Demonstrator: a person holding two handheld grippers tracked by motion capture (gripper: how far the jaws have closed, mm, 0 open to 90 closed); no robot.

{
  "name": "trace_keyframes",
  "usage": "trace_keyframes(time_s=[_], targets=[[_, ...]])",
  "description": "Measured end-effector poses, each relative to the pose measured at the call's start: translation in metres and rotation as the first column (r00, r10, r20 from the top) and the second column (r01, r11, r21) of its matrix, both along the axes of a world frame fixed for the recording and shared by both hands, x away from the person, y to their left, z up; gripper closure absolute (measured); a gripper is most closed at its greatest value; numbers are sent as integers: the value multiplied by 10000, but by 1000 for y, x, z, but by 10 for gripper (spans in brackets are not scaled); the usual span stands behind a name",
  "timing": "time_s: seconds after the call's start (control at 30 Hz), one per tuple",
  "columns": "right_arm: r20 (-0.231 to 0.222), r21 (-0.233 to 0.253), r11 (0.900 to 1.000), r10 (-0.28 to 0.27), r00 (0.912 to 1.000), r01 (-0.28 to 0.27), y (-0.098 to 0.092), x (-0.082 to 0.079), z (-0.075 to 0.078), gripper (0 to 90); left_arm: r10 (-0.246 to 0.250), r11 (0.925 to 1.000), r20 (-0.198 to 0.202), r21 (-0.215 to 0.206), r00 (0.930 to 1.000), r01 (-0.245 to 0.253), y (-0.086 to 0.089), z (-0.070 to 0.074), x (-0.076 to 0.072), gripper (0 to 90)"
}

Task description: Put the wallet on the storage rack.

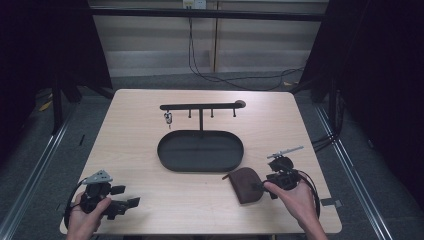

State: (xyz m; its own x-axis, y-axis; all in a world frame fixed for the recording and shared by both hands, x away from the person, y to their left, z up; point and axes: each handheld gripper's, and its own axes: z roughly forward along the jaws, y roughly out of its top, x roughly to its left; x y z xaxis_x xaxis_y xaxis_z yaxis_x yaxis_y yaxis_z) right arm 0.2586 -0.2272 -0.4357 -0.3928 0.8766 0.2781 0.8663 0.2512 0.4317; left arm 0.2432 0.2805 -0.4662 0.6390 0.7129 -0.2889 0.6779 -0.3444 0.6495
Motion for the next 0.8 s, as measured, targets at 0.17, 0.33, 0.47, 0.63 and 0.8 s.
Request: trace_keyframes(time_s=[0.17, 0.33, 0.47, 0.63, 0.8], targets=[[-691, -257, 9992, 272, 9972, -290, 8, 14, 0, 218, -237, 9997, -73, 76, 9997, 238, -3, -2, -2, 204], [-1390, -747, 9965, 279, 9899, -386, 16, 29, -3, 210, -216, 9997, -18, -102, 9998, 216, -2, -4, -3, 204], [-1944, -993, 9942, 211, 9807, -411, 22, 40, -8, 213, -116, 9996, -95, -260, 9999, 114, 2, -6, 0, 204], [-2497, -1485, 9872, 195, 9681, -582, 32, 48, -13, 215, -233, 9992, -43, -321, 9997, 232, 1, -5, 1, 204], [-2629, -1734, 9818, 300, 9644, -778, 39, 53, -17, 204, -261, 9984, 9, -500, 9997, 261, 3, -3, 1, 204]])
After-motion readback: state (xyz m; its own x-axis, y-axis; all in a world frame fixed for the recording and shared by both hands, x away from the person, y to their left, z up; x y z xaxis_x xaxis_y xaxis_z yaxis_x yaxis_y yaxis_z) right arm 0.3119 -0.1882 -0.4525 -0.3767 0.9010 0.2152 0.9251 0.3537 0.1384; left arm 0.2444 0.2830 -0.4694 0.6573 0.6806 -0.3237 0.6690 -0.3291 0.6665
